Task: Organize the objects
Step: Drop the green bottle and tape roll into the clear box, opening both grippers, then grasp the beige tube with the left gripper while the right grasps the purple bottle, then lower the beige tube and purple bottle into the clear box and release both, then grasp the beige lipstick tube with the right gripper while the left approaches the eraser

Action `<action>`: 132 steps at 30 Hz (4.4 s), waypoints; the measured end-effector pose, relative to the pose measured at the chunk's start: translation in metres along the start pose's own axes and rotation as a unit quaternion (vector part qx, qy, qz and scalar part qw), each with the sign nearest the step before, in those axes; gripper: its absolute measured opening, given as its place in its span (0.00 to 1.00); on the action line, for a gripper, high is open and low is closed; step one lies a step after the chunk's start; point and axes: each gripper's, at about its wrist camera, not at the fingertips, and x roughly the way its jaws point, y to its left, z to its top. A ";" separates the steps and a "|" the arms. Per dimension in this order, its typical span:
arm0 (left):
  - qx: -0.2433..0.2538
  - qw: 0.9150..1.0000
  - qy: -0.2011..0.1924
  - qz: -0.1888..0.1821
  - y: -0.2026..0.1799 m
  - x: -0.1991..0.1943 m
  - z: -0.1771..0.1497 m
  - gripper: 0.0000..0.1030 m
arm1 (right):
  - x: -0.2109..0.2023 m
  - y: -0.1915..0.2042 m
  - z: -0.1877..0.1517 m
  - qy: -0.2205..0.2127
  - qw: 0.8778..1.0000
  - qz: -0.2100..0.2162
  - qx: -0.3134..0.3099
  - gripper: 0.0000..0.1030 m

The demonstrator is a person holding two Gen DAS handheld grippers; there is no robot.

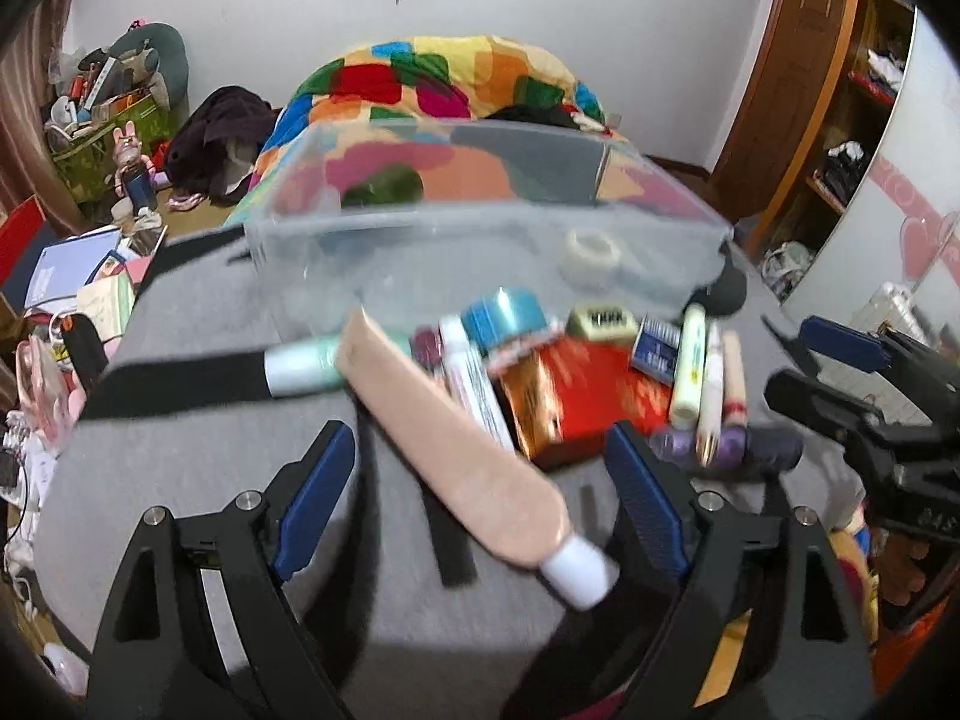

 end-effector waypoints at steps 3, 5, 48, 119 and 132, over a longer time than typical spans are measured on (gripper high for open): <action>0.005 1.000 0.004 0.012 -0.003 0.002 -0.012 0.83 | 0.005 -0.001 -0.018 0.018 1.000 0.005 0.001 0.65; 0.004 1.000 0.006 0.017 0.001 0.001 -0.020 0.83 | 0.007 -0.001 -0.026 0.027 1.000 0.010 0.005 0.64; -0.036 0.996 -0.087 0.001 0.042 -0.064 -0.047 0.18 | -0.013 0.058 -0.014 -0.018 0.993 0.117 -0.018 0.23; 0.018 0.997 -0.068 -0.025 0.034 -0.011 0.100 0.52 | 0.049 0.020 0.095 -0.016 1.000 0.000 0.013 0.37; 0.023 0.997 -0.069 -0.010 0.035 -0.033 0.055 0.66 | 0.005 0.012 0.060 -0.047 0.999 -0.021 0.016 0.55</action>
